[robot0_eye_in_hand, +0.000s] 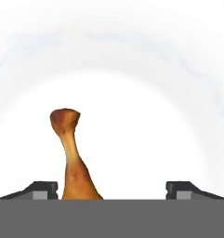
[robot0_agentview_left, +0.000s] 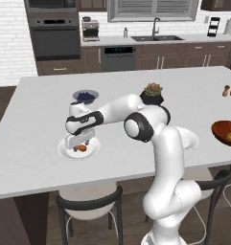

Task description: Pick the chicken drumstick and squash from their plates and place them in the bowl. Then put the bowl in the fridge.

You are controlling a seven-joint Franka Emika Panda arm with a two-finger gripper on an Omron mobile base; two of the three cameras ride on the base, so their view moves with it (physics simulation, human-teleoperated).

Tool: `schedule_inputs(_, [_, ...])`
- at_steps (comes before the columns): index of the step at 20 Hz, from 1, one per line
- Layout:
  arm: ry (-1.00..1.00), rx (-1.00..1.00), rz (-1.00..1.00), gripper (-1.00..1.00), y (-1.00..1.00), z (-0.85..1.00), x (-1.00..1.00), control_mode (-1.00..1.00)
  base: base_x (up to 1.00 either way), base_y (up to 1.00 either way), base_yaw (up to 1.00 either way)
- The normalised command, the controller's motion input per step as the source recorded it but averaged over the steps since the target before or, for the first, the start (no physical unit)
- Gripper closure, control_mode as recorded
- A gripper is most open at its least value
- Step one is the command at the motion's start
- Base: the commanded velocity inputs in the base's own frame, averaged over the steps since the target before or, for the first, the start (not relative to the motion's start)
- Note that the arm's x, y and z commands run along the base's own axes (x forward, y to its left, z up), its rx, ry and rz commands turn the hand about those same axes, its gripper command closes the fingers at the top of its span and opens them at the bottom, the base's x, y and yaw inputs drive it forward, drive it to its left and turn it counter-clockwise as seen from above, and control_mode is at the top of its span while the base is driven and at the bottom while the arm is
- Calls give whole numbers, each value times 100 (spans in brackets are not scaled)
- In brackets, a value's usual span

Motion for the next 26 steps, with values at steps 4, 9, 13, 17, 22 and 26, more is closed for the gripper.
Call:
schedule_inputs(4, [0,0,0,100,0,0,0,-100,0,0,0])
schedule_inputs(9, [0,0,0,100,0,0,-4,-100,0,0,0])
schedule_inputs(13, [-1,0,0,100,-13,7,-18,-100,0,0,0])
schedule_inputs(17, [-4,0,-4,100,-57,62,-32,-100,0,0,0])
schedule_inputs(22, [0,0,-13,100,-94,68,-13,-100,0,0,0])
schedule_inputs(26, [-1,2,-12,100,-100,51,-12,-100,0,0,0])
